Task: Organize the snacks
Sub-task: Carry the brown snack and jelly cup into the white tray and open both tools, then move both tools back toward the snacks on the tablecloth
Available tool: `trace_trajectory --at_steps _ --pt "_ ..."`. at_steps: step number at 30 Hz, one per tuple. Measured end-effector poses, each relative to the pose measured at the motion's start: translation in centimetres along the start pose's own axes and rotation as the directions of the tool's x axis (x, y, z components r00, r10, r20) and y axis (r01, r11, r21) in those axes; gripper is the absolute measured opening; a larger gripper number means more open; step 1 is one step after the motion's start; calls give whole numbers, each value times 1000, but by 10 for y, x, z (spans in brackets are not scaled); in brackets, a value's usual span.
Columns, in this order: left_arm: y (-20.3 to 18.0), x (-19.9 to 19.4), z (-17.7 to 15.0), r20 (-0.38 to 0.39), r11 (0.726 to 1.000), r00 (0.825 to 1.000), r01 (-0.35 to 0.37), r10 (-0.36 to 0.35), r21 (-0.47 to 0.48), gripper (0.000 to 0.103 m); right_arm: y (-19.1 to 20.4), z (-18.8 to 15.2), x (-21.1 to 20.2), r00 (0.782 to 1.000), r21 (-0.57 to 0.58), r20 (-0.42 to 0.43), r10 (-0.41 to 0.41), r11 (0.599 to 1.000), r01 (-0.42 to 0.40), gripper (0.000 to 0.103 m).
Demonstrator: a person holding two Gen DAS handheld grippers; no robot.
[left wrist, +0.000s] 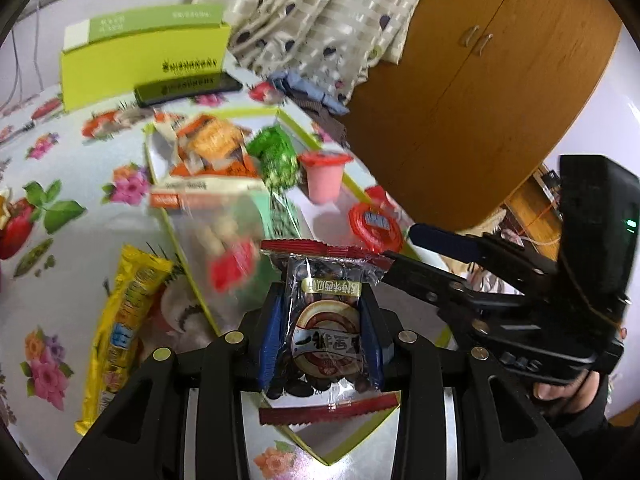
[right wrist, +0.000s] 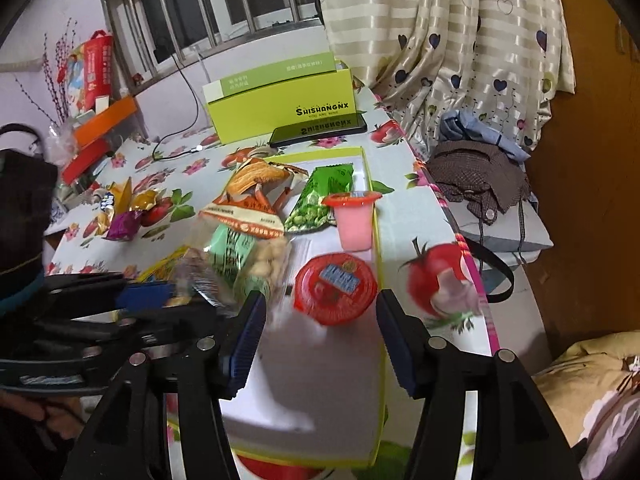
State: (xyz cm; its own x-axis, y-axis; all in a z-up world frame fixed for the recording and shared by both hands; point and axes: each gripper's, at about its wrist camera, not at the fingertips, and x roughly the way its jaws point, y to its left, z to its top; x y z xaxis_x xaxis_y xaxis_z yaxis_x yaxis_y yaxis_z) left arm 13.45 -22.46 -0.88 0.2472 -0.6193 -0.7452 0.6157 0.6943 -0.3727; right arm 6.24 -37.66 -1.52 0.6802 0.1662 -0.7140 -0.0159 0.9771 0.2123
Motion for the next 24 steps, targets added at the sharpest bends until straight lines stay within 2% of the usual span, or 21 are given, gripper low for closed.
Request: trace_trajectory --at_steps 5,9,16,20,24 --pt "2 11 -8 -47 1000 999 -17 17 4 38 4 -15 4 998 -7 -55 -5 1000 4 55" --pt "9 12 2 -23 999 999 -44 44 1 38 9 -13 12 998 -35 -61 -21 999 19 46" --pt "26 14 25 62 983 981 -183 182 1 38 4 8 35 998 -34 -52 -45 999 43 31" --pt "35 11 31 81 986 983 -164 165 -21 38 3 20 46 998 -44 -37 -50 998 49 27" --pt "43 -13 28 128 987 979 -153 157 -37 38 1 22 42 999 -33 -33 -43 999 42 28"
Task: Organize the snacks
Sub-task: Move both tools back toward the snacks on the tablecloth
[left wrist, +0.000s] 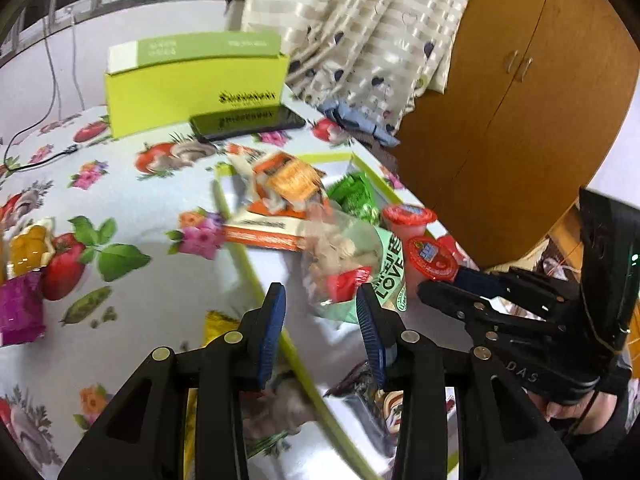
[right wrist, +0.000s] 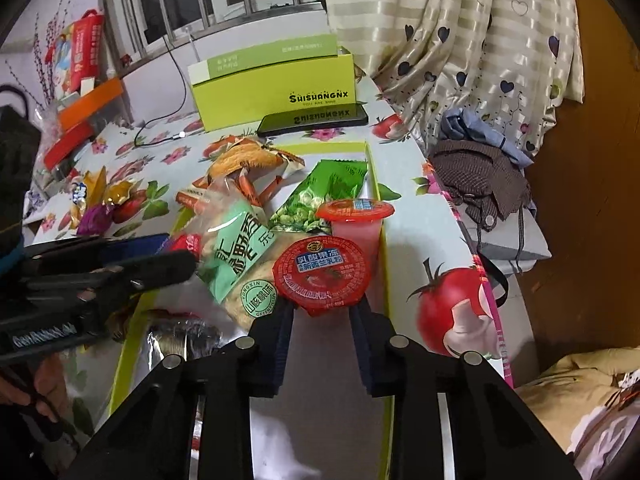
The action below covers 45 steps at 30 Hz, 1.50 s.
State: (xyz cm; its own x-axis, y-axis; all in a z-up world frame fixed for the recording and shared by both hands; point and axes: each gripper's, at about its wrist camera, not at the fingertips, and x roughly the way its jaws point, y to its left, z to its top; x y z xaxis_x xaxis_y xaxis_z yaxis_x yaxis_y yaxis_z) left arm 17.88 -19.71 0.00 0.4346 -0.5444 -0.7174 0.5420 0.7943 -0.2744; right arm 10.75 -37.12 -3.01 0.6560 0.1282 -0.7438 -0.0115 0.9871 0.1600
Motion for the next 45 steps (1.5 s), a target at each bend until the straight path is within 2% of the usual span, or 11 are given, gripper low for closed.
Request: trace_trajectory --at_steps 2,8,12,17,21,24,27,29,34,41,45 --pt "9 -14 -3 21 1000 1000 -3 3 -12 38 0 -6 -10 1000 7 5 -3 1000 3 34" --pt "32 -49 -21 57 998 997 -49 51 -45 38 26 -38 -42 996 -12 -31 79 997 -80 35" --pt "44 -59 -37 40 996 997 -62 64 -66 38 51 -51 -30 989 -69 -95 115 990 -122 32" --pt "56 -65 -52 23 993 997 -65 67 -95 38 65 -34 -1 991 -79 -91 98 991 -105 27" --pt "68 -72 -59 24 991 997 -65 68 -120 38 72 -12 14 996 -109 -48 75 991 -80 26" --pt "76 -77 -63 32 989 997 -65 70 -133 38 73 -1 19 998 -103 -34 55 993 -58 26" --pt "86 -83 -65 40 986 996 -71 78 -152 38 74 0 8 996 -66 -27 79 995 -81 26" --pt "94 -87 -68 49 983 995 -81 90 -166 38 78 -3 -3 995 -62 -9 97 993 -97 31" --pt "113 -97 -77 48 971 991 -111 124 -211 38 93 -5 -18 988 -28 3 153 988 -152 33" --pt "132 -124 -87 66 954 981 -162 184 -253 38 127 -3 -18 978 -30 -8 209 977 -209 45" --pt "142 -140 -92 81 943 973 -188 217 -273 38 145 -3 -15 975 -39 -21 220 974 -221 48"
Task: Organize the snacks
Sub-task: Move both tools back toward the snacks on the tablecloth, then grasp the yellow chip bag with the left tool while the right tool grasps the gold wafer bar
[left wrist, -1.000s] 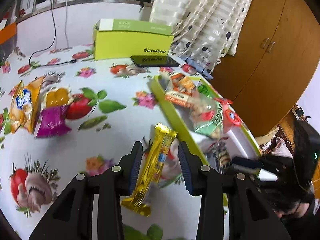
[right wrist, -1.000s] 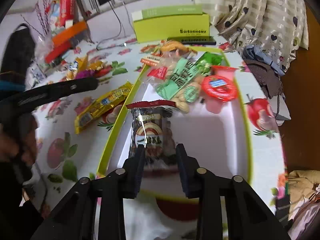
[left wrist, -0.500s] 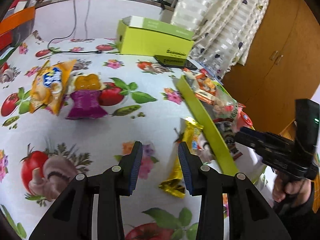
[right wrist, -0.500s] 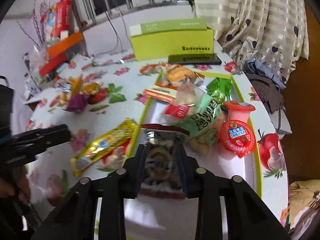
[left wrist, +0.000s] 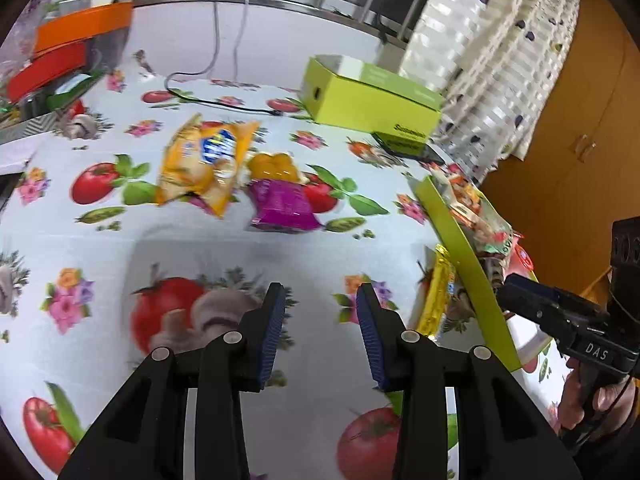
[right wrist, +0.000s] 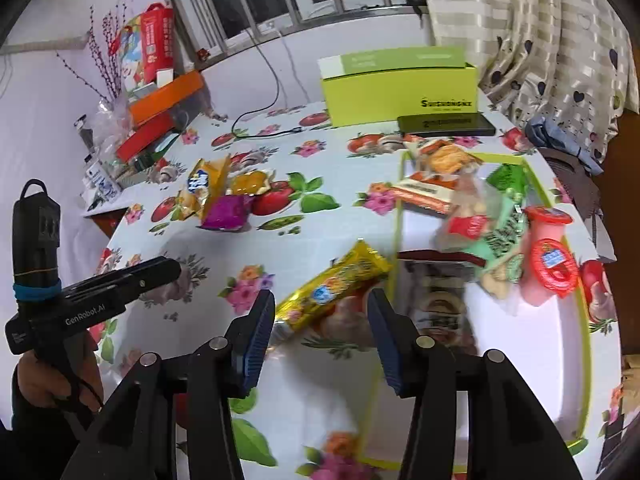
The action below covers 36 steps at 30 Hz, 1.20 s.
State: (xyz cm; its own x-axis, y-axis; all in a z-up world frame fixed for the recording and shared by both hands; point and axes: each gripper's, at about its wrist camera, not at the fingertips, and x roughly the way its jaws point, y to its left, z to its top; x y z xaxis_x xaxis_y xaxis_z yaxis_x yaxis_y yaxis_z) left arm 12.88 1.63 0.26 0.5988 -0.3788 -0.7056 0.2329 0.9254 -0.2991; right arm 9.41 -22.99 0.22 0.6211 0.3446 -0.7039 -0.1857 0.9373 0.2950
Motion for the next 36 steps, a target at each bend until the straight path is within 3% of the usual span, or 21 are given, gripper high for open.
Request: trace_trajectory --at_steps 8,15,20,24,30,36 --pt "34 -17 16 53 999 998 -45 46 -28 38 11 8 23 997 63 -65 -36 997 40 52" --pt "62 -16 41 95 997 993 -59 63 -44 56 17 18 63 985 78 -162 -64 994 77 54" --pt "80 1 66 106 996 991 -84 86 -27 58 28 36 86 986 44 -159 -45 998 53 54" --pt "92 22 86 96 997 992 -76 77 -15 70 41 45 99 985 -12 -170 -30 1000 28 54" --pt "103 59 107 61 999 998 -31 30 13 72 51 42 102 981 -80 -191 -39 996 24 54" --pt "100 85 113 34 998 999 -40 39 51 77 47 38 104 977 -94 -203 -60 995 41 54"
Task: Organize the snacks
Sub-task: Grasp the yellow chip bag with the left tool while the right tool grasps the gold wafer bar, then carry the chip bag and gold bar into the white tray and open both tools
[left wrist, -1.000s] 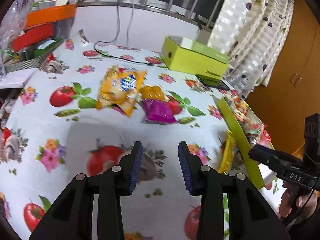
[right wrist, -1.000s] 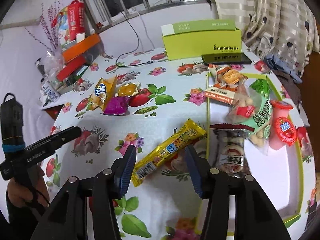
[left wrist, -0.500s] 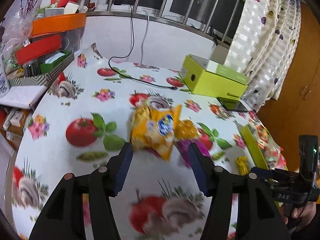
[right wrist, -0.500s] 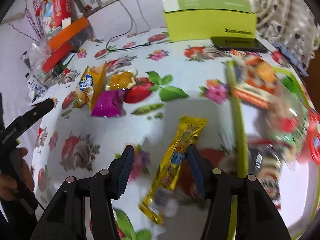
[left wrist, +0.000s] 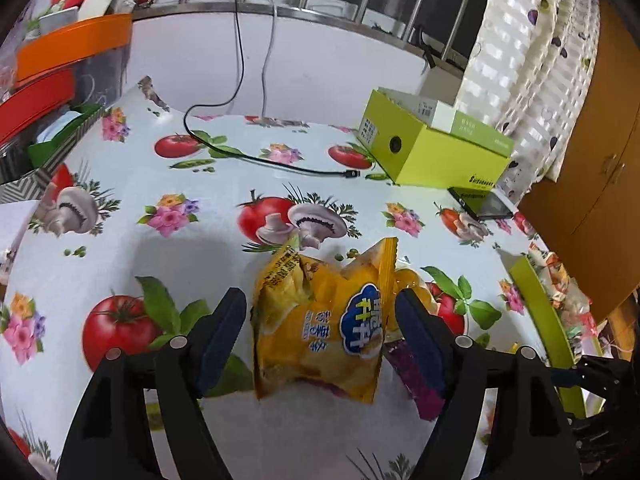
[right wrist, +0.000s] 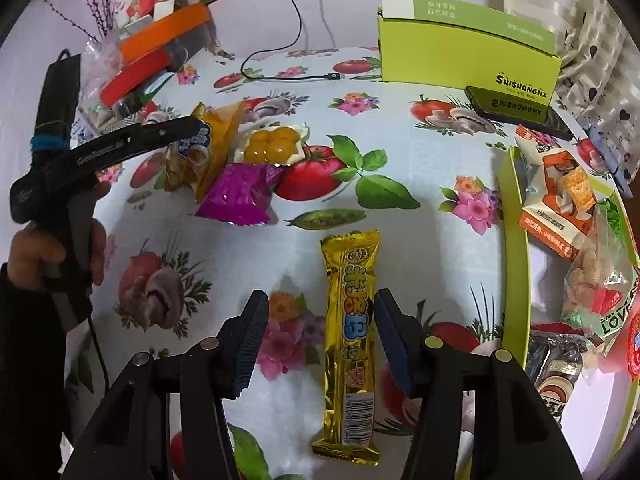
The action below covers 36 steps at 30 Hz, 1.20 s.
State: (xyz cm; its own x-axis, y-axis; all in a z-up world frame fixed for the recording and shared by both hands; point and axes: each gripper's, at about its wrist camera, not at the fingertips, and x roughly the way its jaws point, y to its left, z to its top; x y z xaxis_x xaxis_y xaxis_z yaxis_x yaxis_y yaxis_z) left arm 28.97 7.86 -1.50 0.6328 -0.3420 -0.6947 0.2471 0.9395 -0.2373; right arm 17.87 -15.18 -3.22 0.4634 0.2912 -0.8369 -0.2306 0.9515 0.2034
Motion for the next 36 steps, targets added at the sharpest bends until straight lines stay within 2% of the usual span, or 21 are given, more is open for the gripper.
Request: trace_trajectory --at_steps 3,6,8,9,13,19,27,36 --pt "0 12 0 -37 999 999 -29 29 -19 77 -1 -2 5 1000 -3 -11 0 1000 0 54" --pt "9 23 -3 -90 995 996 -1 -8 -97 77 0 -4 9 1000 -4 -15 -8 1000 8 36" --pt "11 20 -6 -83 993 997 -3 -7 -116 71 0 -5 9 1000 -5 -6 -15 1000 15 22" --pt "10 18 -8 -75 994 997 -8 0 -108 68 0 -5 8 1000 -6 2 -11 1000 11 21" --pt "4 1 -14 -39 997 999 -35 32 -75 63 0 -4 1 999 -15 36 2 1000 -2 20" --pt "1 -41 -18 40 993 998 -46 50 -112 63 3 -2 -22 993 -19 113 43 999 -41 20" --pt "-25 -101 -29 111 994 994 6 6 -111 63 -8 -6 -69 974 1 222 39 999 -41 20" --pt "-66 -131 -43 121 995 990 75 -66 -68 63 -32 -24 -116 956 57 292 -20 998 4 20"
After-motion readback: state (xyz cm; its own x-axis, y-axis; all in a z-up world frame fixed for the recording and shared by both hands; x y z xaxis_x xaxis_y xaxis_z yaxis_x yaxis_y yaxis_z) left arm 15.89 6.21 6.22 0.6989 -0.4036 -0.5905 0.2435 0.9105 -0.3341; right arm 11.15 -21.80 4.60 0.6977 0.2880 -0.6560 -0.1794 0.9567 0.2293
